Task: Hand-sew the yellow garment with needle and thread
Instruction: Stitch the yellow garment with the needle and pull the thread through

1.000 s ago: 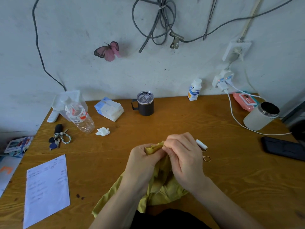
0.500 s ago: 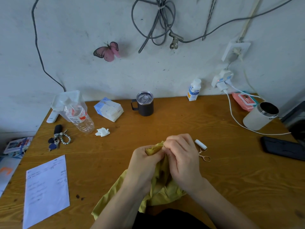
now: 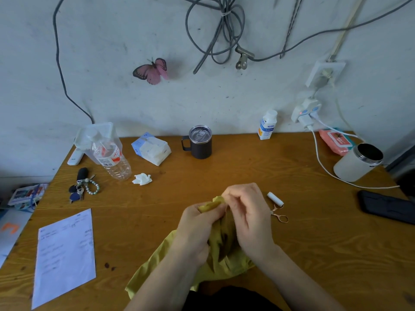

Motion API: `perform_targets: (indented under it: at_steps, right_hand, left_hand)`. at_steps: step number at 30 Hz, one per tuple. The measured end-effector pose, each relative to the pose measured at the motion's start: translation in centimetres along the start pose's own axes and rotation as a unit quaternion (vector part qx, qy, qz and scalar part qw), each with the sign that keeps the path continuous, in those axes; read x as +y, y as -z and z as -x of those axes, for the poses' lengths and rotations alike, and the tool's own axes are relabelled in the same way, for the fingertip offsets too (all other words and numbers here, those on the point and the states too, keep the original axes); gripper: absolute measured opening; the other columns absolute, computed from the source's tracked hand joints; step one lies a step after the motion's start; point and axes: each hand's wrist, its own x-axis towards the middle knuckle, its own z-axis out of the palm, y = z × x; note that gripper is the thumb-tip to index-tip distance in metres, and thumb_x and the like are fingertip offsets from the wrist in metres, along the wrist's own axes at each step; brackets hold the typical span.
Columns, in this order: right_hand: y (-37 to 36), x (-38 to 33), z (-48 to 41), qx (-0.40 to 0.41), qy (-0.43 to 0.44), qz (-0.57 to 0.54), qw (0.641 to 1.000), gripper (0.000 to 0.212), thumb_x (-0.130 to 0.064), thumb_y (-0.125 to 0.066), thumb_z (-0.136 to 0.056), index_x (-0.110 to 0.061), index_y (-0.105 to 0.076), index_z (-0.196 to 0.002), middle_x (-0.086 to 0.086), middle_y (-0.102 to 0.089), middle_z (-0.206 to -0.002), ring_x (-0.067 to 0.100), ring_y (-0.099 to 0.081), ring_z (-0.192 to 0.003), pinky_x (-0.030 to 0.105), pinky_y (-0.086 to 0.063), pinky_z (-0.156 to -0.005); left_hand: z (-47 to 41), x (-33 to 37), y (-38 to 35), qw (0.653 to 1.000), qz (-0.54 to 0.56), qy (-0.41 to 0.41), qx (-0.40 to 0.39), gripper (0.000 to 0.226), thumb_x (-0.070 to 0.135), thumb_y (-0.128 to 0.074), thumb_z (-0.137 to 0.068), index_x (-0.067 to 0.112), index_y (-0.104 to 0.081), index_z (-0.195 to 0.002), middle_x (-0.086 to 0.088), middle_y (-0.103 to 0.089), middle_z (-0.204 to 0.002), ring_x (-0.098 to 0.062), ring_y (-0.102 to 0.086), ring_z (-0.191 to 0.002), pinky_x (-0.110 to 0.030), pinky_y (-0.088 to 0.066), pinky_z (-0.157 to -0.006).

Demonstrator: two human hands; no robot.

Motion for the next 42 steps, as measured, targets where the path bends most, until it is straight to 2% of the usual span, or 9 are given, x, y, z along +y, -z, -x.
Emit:
perform_targets:
  at_steps: [3, 5, 7, 10, 13, 25, 31, 37, 42]
  right_hand:
    - [0.5, -0.8, -0.6, -0.020, -0.152, -0.174, 0.973, 0.016, -0.020, -0.046, -0.095, -0.014, -0.057, -0.085, -0.003, -0.065, -0.077, 0.006, -0.059, -0.069, 0.020, -0.048, -0.063]
    - [1.0, -1.4, -1.2, -0.041, -0.225, -0.301, 0.926, 0.019, -0.024, -0.045, -0.095, -0.014, -0.054, -0.081, 0.001, -0.064, -0.069, 0.004, -0.046, -0.053, 0.017, -0.037, -0.049]
    - [1.6, -1.7, -1.8, -0.042, -0.286, -0.407, 0.866, 0.020, -0.024, -0.045, -0.091, -0.015, -0.053, -0.075, -0.002, -0.056, -0.059, 0.007, -0.037, -0.046, 0.018, -0.030, -0.042]
    - [2.7, -2.1, -2.7, -0.012, -0.351, -0.501, 0.791, 0.017, -0.021, -0.047, -0.086, -0.013, -0.052, -0.072, -0.005, -0.044, -0.051, 0.006, -0.034, -0.042, 0.016, -0.031, -0.040]
    - [4.1, -1.8, -3.4, 0.034, -0.369, -0.543, 0.754, 0.012, -0.019, -0.048, -0.082, -0.012, -0.051, -0.072, -0.005, -0.040, -0.049, 0.006, -0.032, -0.041, 0.016, -0.030, -0.039]
    - [8.2, 1.6, -3.3, 0.146, -0.388, -0.546, 0.728, 0.017, -0.016, -0.045, -0.088, -0.014, -0.055, -0.074, -0.007, -0.040, -0.051, 0.004, -0.034, -0.042, 0.015, -0.032, -0.038]
    - [9.3, 3.4, -2.7, 0.199, -0.415, -0.531, 0.712, 0.028, -0.016, -0.039, -0.097, -0.015, -0.054, -0.073, -0.007, -0.040, -0.051, 0.004, -0.035, -0.042, 0.015, -0.033, -0.039]
    - [10.5, 4.8, -2.3, 0.264, -0.443, -0.519, 0.682, 0.025, -0.018, -0.040, -0.097, -0.016, -0.052, -0.075, -0.008, -0.038, -0.051, 0.004, -0.033, -0.042, 0.014, -0.032, -0.039]
    - [10.9, 5.7, -1.9, 0.296, -0.464, -0.500, 0.669, 0.023, -0.019, -0.041, -0.097, -0.017, -0.052, -0.077, -0.009, -0.038, -0.052, 0.003, -0.033, -0.042, 0.014, -0.031, -0.039]
  left_hand:
    - [0.1, 0.0, 0.1, 0.999, -0.005, -0.045, 0.017, 0.025, 0.010, -0.060, -0.091, 0.006, -0.077, -0.074, -0.018, -0.075, -0.080, -0.029, -0.073, -0.075, -0.035, -0.058, -0.068]
    - [0.2, -0.1, 0.2, 0.998, -0.006, -0.062, 0.020, 0.026, 0.013, -0.059, -0.092, 0.008, -0.077, -0.075, -0.018, -0.075, -0.083, -0.030, -0.073, -0.079, -0.037, -0.058, -0.074]
    - [0.3, 0.1, 0.5, 0.997, -0.003, -0.077, 0.028, 0.025, 0.015, -0.060, -0.092, 0.009, -0.076, -0.074, -0.018, -0.075, -0.081, -0.030, -0.074, -0.076, -0.036, -0.058, -0.071]
    - [0.3, 0.5, 1.1, 0.995, 0.015, -0.085, 0.042, 0.019, 0.016, -0.061, -0.091, 0.006, -0.074, -0.081, -0.017, -0.075, -0.082, -0.030, -0.074, -0.076, -0.038, -0.058, -0.073]
    - [0.3, 0.9, 1.9, 0.992, 0.025, -0.107, 0.054, 0.020, 0.014, -0.061, -0.091, 0.007, -0.075, -0.078, -0.017, -0.075, -0.083, -0.030, -0.074, -0.079, -0.039, -0.057, -0.076]
    - [-0.4, 1.4, 4.1, 0.985, 0.059, -0.141, 0.075, 0.024, 0.014, -0.062, -0.089, 0.016, -0.078, -0.072, -0.010, -0.075, -0.076, -0.021, -0.072, -0.069, -0.025, -0.057, -0.057]
    - [-0.6, 1.6, 4.9, 0.982, 0.065, -0.152, 0.089, 0.026, 0.014, -0.063, -0.088, 0.019, -0.078, -0.068, -0.006, -0.074, -0.071, -0.018, -0.072, -0.065, -0.024, -0.056, -0.055]
    - [-0.8, 1.7, 5.3, 0.979, 0.053, -0.163, 0.109, 0.028, 0.014, -0.064, -0.088, 0.023, -0.077, -0.066, -0.002, -0.073, -0.069, -0.018, -0.069, -0.068, -0.031, -0.053, -0.067]
    - [-0.7, 1.7, 5.4, 0.979, 0.059, -0.162, 0.105, 0.028, 0.014, -0.064, -0.088, 0.022, -0.077, -0.065, -0.003, -0.074, -0.068, -0.015, -0.070, -0.063, -0.028, -0.054, -0.061]
